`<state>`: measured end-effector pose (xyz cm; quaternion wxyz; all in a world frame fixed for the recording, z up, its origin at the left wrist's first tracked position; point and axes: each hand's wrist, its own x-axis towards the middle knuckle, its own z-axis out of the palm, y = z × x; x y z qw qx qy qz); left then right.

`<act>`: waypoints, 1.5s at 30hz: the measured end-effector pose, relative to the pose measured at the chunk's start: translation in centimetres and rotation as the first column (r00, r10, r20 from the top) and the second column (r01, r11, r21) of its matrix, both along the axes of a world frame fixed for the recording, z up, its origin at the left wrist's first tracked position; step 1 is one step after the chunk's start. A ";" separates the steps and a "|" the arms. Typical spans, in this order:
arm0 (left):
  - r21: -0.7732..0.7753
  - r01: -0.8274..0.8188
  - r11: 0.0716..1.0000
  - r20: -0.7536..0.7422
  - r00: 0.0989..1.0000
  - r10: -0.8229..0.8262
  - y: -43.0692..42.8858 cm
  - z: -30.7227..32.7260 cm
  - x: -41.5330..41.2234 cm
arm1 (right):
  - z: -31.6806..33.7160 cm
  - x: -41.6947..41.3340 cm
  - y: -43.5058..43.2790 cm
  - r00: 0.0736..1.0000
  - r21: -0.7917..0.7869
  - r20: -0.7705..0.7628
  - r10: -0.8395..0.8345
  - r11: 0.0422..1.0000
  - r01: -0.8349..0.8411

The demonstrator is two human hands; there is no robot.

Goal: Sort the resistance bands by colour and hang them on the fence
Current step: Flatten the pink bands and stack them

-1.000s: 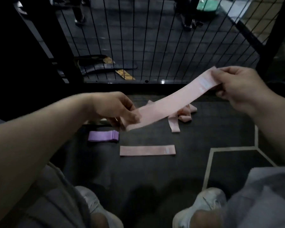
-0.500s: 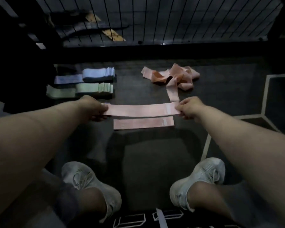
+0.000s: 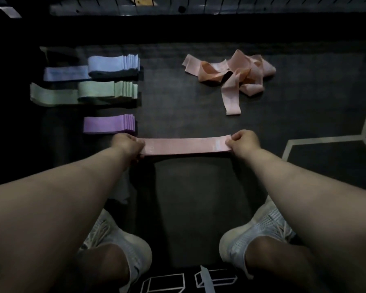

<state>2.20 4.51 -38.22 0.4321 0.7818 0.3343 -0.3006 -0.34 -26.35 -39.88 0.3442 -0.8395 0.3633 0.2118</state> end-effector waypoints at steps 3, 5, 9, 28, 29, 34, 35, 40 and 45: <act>0.019 -0.014 1.000 0.001 1.000 0.014 -0.3 -1.0 -0.1 | -0.6 -0.1 0.1 1.000 -0.033 -0.020 0.019 0.999 -0.020; 0.020 -0.033 0.999 0.005 0.999 0.033 -0.6 -1.6 -0.1 | -1.1 -0.2 0.0 0.999 -0.047 -0.028 0.018 0.999 -0.020; 0.024 -0.069 0.997 -0.011 0.998 0.069 -0.9 -2.6 -0.3 | -1.5 -0.3 0.0 0.997 -0.076 -0.050 0.054 0.995 -0.058; 0.621 0.770 0.146 -0.161 0.308 -0.938 -1.5 -3.9 -0.5 | -2.3 -0.8 -0.9 0.606 -0.272 -0.119 0.786 0.561 -0.782; 0.620 0.771 0.141 -0.160 0.301 -0.940 -1.5 -3.8 -0.4 | -2.4 -0.8 -1.0 0.620 -0.276 -0.099 0.778 0.577 -0.769; 0.589 0.788 0.179 -0.140 0.318 -0.938 -1.1 -3.8 -0.3 | -2.2 -1.5 -1.1 0.668 -0.226 -0.107 0.737 0.636 -0.738; 0.574 0.791 0.214 -0.129 0.345 -0.930 -1.0 -3.6 -0.6 | -2.0 -1.8 -1.0 0.709 -0.222 -0.092 0.699 0.680 -0.699; 0.551 0.788 0.274 -0.141 0.411 -0.901 -0.5 -2.8 -2.0 | -1.4 -3.2 -1.0 0.871 -0.148 0.008 0.492 0.862 -0.485; 0.555 0.804 0.214 -0.177 0.365 -0.914 -0.1 -3.4 -1.9 | -2.1 -2.7 -1.6 0.760 -0.149 -0.011 0.650 0.751 -0.644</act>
